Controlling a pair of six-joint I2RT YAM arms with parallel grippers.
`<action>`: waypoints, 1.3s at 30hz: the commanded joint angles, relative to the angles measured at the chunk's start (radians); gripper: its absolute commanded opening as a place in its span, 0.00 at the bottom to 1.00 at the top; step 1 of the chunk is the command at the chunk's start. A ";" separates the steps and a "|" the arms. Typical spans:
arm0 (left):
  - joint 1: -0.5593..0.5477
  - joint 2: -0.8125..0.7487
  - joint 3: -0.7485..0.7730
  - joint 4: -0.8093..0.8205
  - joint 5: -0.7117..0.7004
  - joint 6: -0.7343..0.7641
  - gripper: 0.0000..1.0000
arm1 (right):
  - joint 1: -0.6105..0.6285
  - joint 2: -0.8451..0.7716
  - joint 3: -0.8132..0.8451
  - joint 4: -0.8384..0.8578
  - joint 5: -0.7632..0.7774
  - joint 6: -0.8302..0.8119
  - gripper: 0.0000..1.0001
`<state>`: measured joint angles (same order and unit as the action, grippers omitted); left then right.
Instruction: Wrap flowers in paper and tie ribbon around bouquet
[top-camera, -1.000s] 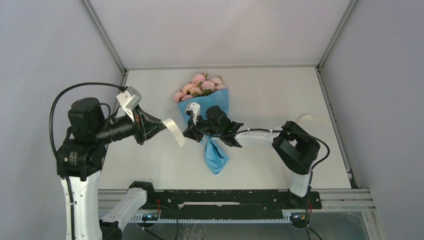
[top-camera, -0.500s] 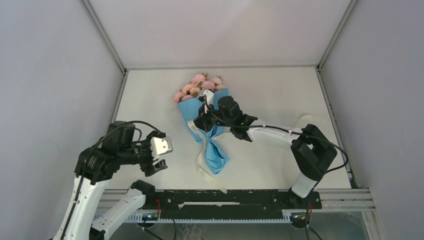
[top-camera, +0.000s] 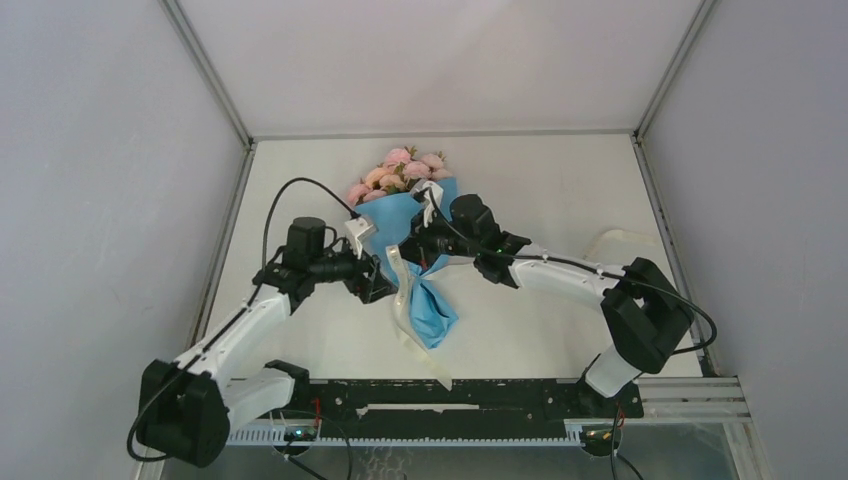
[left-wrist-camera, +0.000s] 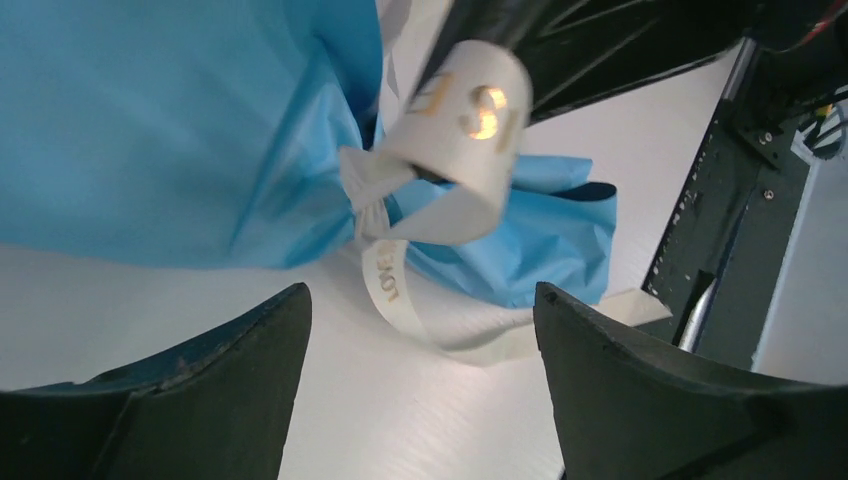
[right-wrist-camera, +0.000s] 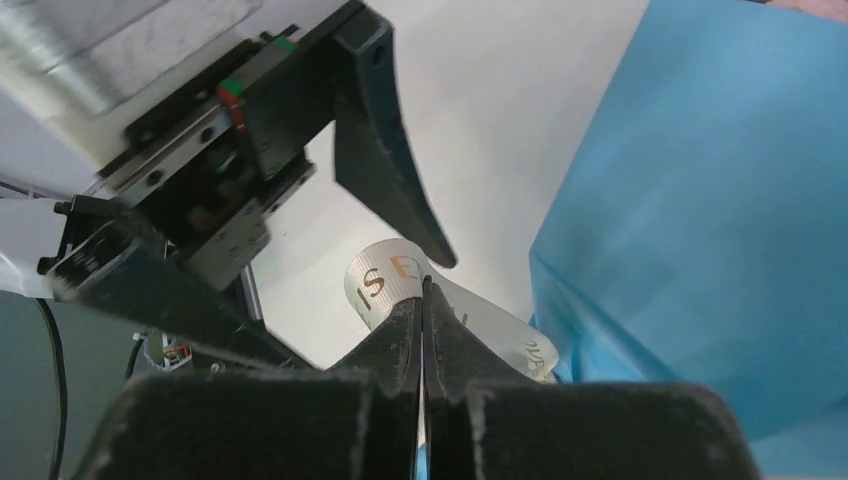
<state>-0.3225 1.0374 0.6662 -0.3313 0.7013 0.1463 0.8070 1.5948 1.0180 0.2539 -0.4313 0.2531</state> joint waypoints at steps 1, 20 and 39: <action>0.059 0.060 -0.076 0.469 0.233 0.035 0.88 | -0.027 -0.056 -0.019 0.036 -0.043 0.030 0.00; 0.021 0.286 -0.175 0.934 0.376 0.069 0.52 | -0.052 -0.012 -0.019 0.085 -0.191 0.075 0.00; 0.002 0.189 -0.283 0.861 0.286 0.250 0.00 | -0.453 -0.290 -0.033 -0.797 0.591 0.129 0.59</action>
<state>-0.3168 1.2694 0.4084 0.5495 1.0157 0.2771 0.5789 1.4425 0.9962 -0.1349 -0.2893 0.3328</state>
